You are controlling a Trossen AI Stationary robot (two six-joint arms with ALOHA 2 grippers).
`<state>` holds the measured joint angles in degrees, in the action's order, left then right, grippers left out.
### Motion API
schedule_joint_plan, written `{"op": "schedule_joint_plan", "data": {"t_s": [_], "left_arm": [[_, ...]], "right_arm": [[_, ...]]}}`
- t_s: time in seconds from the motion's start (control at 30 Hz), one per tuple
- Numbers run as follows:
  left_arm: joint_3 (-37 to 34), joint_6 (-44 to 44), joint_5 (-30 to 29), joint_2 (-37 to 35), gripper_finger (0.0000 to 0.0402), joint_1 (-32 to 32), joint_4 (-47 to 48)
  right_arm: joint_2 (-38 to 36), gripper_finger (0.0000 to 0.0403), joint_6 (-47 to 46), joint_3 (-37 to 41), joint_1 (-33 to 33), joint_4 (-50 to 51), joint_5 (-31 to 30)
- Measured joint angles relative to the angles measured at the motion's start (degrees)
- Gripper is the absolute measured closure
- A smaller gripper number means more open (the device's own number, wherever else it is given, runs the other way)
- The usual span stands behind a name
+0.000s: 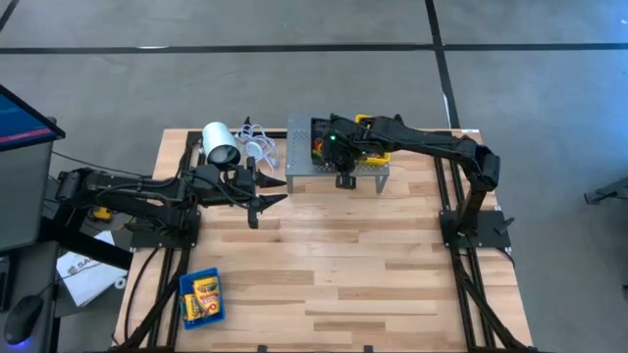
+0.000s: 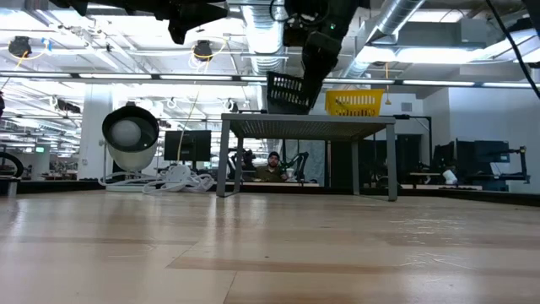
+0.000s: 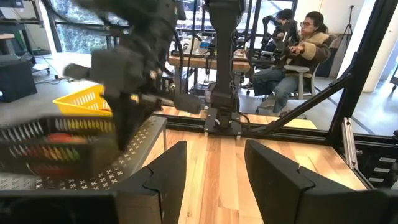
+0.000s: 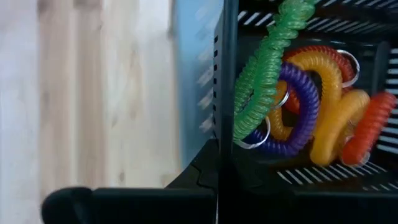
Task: Pick & Place Office Desk Supplies
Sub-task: Put the black basket filled with spring rubber band on the shelf
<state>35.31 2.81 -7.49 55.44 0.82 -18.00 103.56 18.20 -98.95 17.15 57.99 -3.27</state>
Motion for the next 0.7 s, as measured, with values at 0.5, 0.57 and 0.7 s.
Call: {"op": "schedule_joint_plan", "data": {"t_s": [0.5, 0.57, 0.7], "left_arm": [[-0.02, -1.05, 0.02, 0.02, 0.0243, 0.0, 1.14], [-0.02, -1.07, 0.02, 0.02, 0.0243, 0.0, 1.15], [-0.02, -1.07, 0.04, 0.02, 0.0243, 0.0, 1.14]], "right_arm": [[4.18, 0.0403, -0.04, -2.98, -0.63, 3.73, -4.29], [4.27, 0.0403, -0.2, -3.88, -0.39, 4.31, -4.15], [4.27, 0.0398, -1.23, -5.02, -0.43, 6.24, -4.12]]}}
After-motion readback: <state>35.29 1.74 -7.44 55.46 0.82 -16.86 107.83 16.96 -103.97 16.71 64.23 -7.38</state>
